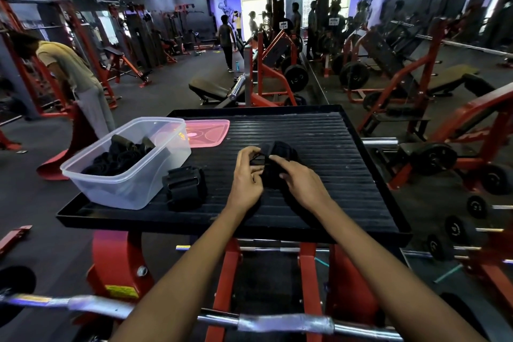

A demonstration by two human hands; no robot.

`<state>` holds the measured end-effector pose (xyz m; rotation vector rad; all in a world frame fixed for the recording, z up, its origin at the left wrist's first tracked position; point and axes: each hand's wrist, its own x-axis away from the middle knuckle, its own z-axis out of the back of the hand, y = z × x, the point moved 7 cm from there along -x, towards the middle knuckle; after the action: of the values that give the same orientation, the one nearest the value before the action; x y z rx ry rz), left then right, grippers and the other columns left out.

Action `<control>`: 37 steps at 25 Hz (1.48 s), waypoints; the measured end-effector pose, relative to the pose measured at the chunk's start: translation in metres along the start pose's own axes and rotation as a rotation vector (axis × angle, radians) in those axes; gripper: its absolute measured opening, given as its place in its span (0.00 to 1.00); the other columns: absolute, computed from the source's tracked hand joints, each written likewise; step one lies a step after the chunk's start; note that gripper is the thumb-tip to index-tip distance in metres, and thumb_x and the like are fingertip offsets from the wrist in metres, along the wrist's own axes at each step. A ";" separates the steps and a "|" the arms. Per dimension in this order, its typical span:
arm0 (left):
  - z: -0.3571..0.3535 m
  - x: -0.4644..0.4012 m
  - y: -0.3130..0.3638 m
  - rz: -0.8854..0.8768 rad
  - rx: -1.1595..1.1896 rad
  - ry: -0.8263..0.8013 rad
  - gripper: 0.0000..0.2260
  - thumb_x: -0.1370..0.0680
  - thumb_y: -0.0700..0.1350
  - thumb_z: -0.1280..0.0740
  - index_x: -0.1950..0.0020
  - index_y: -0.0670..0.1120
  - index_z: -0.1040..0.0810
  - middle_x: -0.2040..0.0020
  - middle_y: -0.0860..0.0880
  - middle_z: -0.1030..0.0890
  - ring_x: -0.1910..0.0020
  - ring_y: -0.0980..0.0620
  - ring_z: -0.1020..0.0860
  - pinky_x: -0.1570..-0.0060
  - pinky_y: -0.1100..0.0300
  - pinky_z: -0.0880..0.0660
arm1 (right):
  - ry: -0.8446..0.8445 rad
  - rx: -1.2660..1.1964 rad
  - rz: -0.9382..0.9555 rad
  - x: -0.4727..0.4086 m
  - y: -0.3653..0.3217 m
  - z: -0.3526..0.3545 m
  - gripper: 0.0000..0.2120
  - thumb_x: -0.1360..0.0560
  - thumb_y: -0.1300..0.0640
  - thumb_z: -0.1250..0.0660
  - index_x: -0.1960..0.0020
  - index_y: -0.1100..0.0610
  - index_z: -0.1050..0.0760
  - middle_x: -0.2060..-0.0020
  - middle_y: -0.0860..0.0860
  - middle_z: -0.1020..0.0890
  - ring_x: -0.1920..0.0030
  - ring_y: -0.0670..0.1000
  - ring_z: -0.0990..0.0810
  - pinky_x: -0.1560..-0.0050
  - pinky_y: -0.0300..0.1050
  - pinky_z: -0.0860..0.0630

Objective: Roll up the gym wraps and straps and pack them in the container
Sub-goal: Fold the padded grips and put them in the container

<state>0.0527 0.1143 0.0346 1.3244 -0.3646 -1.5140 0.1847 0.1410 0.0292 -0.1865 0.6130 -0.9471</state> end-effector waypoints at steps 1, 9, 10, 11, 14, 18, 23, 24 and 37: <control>0.000 0.000 -0.004 0.045 0.010 -0.004 0.29 0.33 0.23 0.48 0.39 0.49 0.34 0.39 0.50 0.34 0.50 0.53 0.22 0.48 0.69 0.25 | 0.006 0.005 0.012 0.000 0.000 0.000 0.22 0.22 0.59 0.40 0.30 0.45 0.35 0.45 0.54 0.20 0.46 0.58 0.21 0.52 0.53 0.23; -0.016 0.001 -0.020 0.147 -0.040 -0.172 0.29 0.35 0.24 0.32 0.38 0.43 0.35 0.39 0.52 0.42 0.49 0.54 0.25 0.49 0.63 0.22 | 0.102 -0.165 -0.034 0.000 0.004 0.006 0.12 0.21 0.59 0.40 0.39 0.52 0.28 0.47 0.54 0.19 0.47 0.57 0.21 0.50 0.53 0.24; -0.015 0.000 -0.018 0.155 -0.010 -0.159 0.28 0.34 0.23 0.32 0.39 0.43 0.34 0.39 0.52 0.41 0.50 0.55 0.25 0.50 0.65 0.22 | 0.095 -0.176 -0.032 0.001 0.004 0.006 0.12 0.21 0.56 0.41 0.38 0.52 0.28 0.46 0.52 0.20 0.46 0.55 0.21 0.48 0.52 0.24; -0.014 0.000 -0.016 0.147 0.013 -0.147 0.27 0.33 0.23 0.33 0.40 0.43 0.34 0.39 0.51 0.40 0.50 0.56 0.25 0.51 0.68 0.23 | 0.078 -0.168 -0.034 0.002 0.003 0.006 0.14 0.21 0.52 0.41 0.36 0.51 0.29 0.45 0.51 0.21 0.45 0.54 0.22 0.47 0.52 0.25; -0.014 0.002 -0.006 0.041 0.015 -0.177 0.25 0.32 0.24 0.37 0.39 0.43 0.33 0.39 0.51 0.38 0.47 0.56 0.24 0.48 0.70 0.25 | 0.015 -0.012 -0.073 0.004 0.002 0.003 0.19 0.22 0.44 0.41 0.33 0.48 0.32 0.46 0.51 0.26 0.46 0.53 0.23 0.51 0.50 0.25; -0.014 0.004 -0.001 -0.021 -0.058 -0.205 0.33 0.36 0.27 0.40 0.32 0.45 0.37 0.36 0.51 0.42 0.40 0.65 0.31 0.45 0.74 0.30 | 0.143 -0.248 -0.107 0.000 0.003 0.015 0.13 0.23 0.53 0.36 0.39 0.50 0.27 0.49 0.49 0.23 0.48 0.51 0.23 0.49 0.48 0.26; -0.018 -0.001 -0.015 -0.038 -0.057 -0.205 0.39 0.35 0.36 0.30 0.28 0.55 0.40 0.30 0.48 0.35 0.30 0.49 0.34 0.30 0.56 0.36 | 0.160 -0.651 -0.120 -0.016 -0.020 0.031 0.10 0.26 0.63 0.34 0.44 0.56 0.24 0.57 0.42 0.21 0.53 0.44 0.23 0.46 0.39 0.28; -0.016 -0.002 -0.018 0.004 -0.021 -0.193 0.39 0.35 0.40 0.27 0.29 0.59 0.40 0.31 0.49 0.32 0.31 0.50 0.31 0.31 0.53 0.33 | 0.171 -0.712 -0.121 -0.021 -0.029 0.037 0.10 0.25 0.64 0.34 0.44 0.57 0.24 0.60 0.41 0.22 0.56 0.42 0.23 0.48 0.37 0.28; 0.018 0.006 0.001 0.150 0.217 0.198 0.28 0.26 0.61 0.47 0.52 0.36 0.24 0.56 0.41 0.21 0.56 0.55 0.23 0.54 0.56 0.31 | 0.266 -1.073 -0.244 -0.073 -0.035 0.108 0.07 0.23 0.66 0.38 0.52 0.54 0.29 0.61 0.47 0.25 0.63 0.45 0.27 0.63 0.37 0.30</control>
<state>0.0387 0.1022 0.0379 1.5663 -0.4994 -1.2326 0.1900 0.1674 0.1608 -1.1211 1.3305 -0.7942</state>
